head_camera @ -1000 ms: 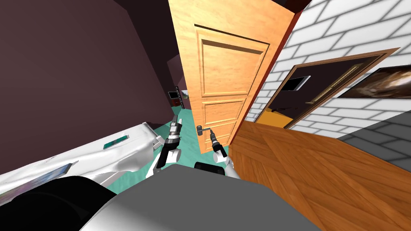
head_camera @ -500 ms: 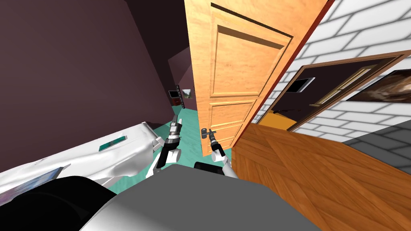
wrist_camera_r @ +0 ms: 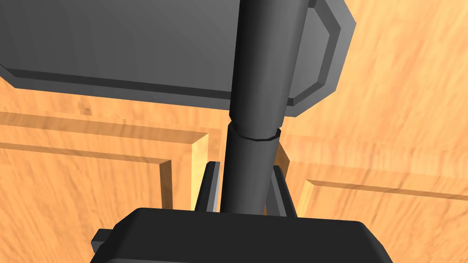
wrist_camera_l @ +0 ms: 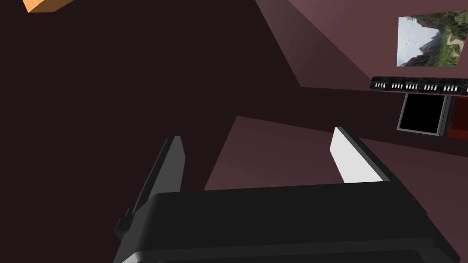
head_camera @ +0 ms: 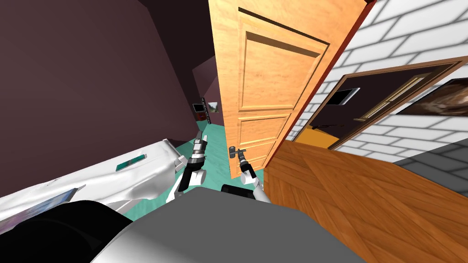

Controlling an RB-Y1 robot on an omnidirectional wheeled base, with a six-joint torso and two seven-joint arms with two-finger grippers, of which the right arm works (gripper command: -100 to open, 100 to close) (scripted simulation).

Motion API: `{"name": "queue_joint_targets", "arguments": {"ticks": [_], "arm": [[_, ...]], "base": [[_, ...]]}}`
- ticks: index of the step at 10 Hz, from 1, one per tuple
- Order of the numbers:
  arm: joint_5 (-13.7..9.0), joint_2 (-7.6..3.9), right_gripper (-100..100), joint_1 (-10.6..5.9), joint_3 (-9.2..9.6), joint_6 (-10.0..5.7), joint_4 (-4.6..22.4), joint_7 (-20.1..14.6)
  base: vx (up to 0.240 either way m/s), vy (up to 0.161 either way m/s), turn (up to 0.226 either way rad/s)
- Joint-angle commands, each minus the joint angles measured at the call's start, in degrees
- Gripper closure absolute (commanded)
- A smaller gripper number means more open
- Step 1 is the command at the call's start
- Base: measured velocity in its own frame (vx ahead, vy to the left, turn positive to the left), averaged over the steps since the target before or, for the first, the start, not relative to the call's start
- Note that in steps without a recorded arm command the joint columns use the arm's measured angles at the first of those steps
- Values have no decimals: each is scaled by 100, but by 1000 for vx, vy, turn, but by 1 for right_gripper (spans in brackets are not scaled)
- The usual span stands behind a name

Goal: Push the door open

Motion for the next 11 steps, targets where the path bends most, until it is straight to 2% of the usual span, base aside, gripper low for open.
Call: {"name": "queue_joint_targets", "arguments": {"ticks": [1, 2, 3, 6, 9, 11], "arm": [[-1, -15, 100, -1, -23, -12, -3, 3], [-14, -159, 100, -10, -101, -11, 13, 5], [-22, -218, 100, -16, -159, -17, 20, 8], [-52, -294, 100, -41, -372, -40, 45, 20], [-81, -167, 100, -65, -586, -63, 70, 32], [-98, 25, 100, -80, -713, -76, 86, 39]], "base": [[0, 0, 0], [97, 80, -41], [142, 134, -76], [165, 170, -88], [125, 190, -95], [87, 199, -88]]}}
